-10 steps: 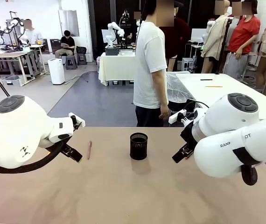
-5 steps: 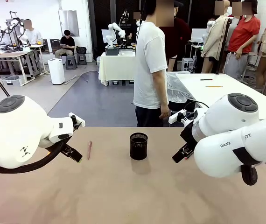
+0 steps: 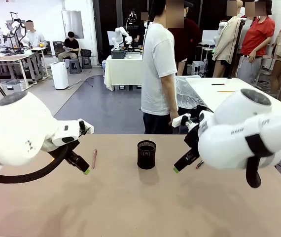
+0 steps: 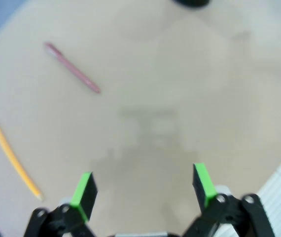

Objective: Place the pens into the pen holder.
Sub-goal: Pick up a writing instrument from the table and place it into the Pen holder.

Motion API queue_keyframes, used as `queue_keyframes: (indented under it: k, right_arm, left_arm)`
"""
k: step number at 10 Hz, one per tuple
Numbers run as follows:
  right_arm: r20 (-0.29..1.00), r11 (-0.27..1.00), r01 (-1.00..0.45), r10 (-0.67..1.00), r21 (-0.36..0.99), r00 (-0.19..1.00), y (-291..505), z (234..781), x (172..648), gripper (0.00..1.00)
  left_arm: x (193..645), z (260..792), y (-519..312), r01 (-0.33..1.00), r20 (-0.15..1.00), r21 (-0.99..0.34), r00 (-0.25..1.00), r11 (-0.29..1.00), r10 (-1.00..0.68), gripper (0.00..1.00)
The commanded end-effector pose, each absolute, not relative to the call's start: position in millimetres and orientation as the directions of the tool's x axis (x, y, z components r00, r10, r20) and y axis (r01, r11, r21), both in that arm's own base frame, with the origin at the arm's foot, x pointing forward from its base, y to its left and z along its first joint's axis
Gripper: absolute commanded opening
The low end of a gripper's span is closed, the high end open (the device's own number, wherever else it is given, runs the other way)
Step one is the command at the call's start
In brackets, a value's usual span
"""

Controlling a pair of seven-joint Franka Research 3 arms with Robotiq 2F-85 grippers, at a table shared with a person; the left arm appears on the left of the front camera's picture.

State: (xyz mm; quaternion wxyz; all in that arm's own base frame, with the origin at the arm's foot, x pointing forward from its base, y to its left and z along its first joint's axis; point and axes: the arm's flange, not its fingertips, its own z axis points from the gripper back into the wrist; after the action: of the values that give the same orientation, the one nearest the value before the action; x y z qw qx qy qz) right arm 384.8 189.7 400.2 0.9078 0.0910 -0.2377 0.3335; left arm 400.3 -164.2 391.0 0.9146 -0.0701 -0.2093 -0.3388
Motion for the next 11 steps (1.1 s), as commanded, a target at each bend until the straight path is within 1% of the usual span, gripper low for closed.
queue_keyframes:
  k: [1, 2, 3, 4, 5, 7, 9, 11]
  right_arm:
    - [0.503, 0.734, -0.678, 0.569, 0.048, 0.651, 173.5, 428.7, 400.5, 1.00]
    - [0.495, 0.730, -0.681, 0.570, 0.062, 0.656, 171.8, 446.0, 405.5, 1.00]
    - [0.526, 0.720, -0.691, 0.563, 0.067, 0.637, 166.3, 463.2, 411.0, 1.00]
    - [0.527, 0.697, -0.710, 0.566, 0.104, 0.633, 157.2, 479.2, 412.8, 1.00]
    - [0.547, 0.651, -0.747, 0.581, 0.134, 0.603, 145.3, 493.4, 417.2, 1.00]
    - [0.590, 0.578, -0.799, 0.590, 0.169, 0.552, 110.8, 524.6, 422.9, 1.00]
    - [0.622, 0.536, -0.822, 0.583, 0.189, 0.523, 77.6, 548.9, 423.2, 1.00]
    - [0.651, 0.562, -0.819, 0.579, 0.117, 0.491, 49.8, 569.7, 416.4, 1.00]
  left_arm:
    - [416.3, 420.9, -138.9, 0.693, 0.391, -0.102, 0.688, 0.714, -0.612, 1.00]
    - [423.4, 433.1, -131.9, 0.719, 0.384, -0.150, 0.675, 0.679, -0.630, 1.00]
    - [432.0, 446.6, -120.3, 0.731, 0.419, -0.138, 0.654, 0.668, -0.630, 1.00]
    - [440.0, 461.1, -104.9, 0.755, 0.466, -0.119, 0.616, 0.645, -0.635, 1.00]
    - [446.2, 473.8, -92.2, 0.772, 0.519, -0.089, 0.576, 0.630, -0.632, 1.00]
    - [456.6, 493.7, -61.0, 0.746, 0.622, 0.028, 0.508, 0.665, -0.595, 1.00]
    - [458.7, 510.3, -29.5, 0.728, 0.667, 0.078, 0.470, 0.681, -0.578, 1.00]
    - [462.6, 519.9, -0.4, 0.710, 0.689, 0.121, 0.443, 0.693, -0.574, 1.00]
